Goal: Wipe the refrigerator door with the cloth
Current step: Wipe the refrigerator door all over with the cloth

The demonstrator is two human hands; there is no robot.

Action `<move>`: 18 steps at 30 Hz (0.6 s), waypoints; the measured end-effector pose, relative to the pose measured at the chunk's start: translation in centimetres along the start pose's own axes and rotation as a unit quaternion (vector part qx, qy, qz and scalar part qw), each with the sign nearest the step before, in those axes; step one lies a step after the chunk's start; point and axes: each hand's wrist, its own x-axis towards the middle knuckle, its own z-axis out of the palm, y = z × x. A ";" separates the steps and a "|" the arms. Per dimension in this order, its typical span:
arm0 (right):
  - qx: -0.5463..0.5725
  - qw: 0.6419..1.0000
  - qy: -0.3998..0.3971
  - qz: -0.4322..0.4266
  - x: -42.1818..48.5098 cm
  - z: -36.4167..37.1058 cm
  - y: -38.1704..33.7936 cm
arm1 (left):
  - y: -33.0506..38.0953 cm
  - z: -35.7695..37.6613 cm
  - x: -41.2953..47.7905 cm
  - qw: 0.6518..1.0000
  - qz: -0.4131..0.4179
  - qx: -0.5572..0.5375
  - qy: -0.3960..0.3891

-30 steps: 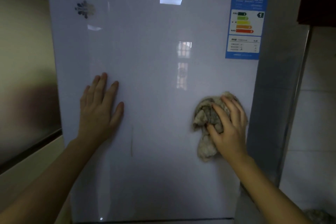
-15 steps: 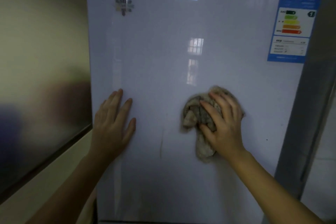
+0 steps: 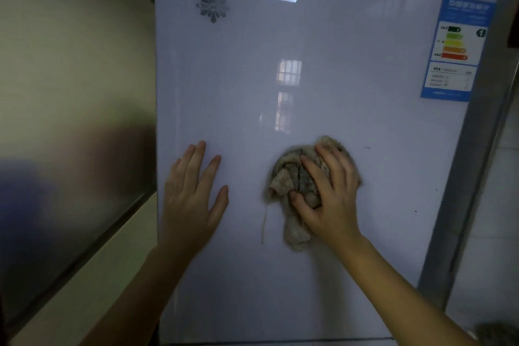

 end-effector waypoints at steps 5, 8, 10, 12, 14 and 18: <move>-0.007 0.998 -0.046 -0.036 -4.3 0.3 -0.3 | -0.7 -0.1 -2.0 1.000 0.003 0.018 0.001; -0.020 0.997 -0.062 -0.046 -5.1 -0.3 0.0 | -0.6 0.0 -3.0 1.000 0.005 0.026 -0.002; -0.030 0.997 -0.058 -0.049 -4.3 -0.7 0.1 | -0.6 0.0 -3.2 1.000 0.005 0.025 0.000; -0.030 0.998 -0.040 -0.038 -2.8 -0.9 0.3 | -0.7 0.0 -3.2 1.000 0.006 0.022 0.002; -0.023 1.000 -0.009 -0.002 -0.6 -0.8 0.5 | -0.8 0.1 -3.3 1.000 0.008 0.024 0.003; -0.004 0.998 0.031 0.049 3.1 0.1 -0.7 | -0.7 0.2 -3.5 0.999 0.008 0.034 0.002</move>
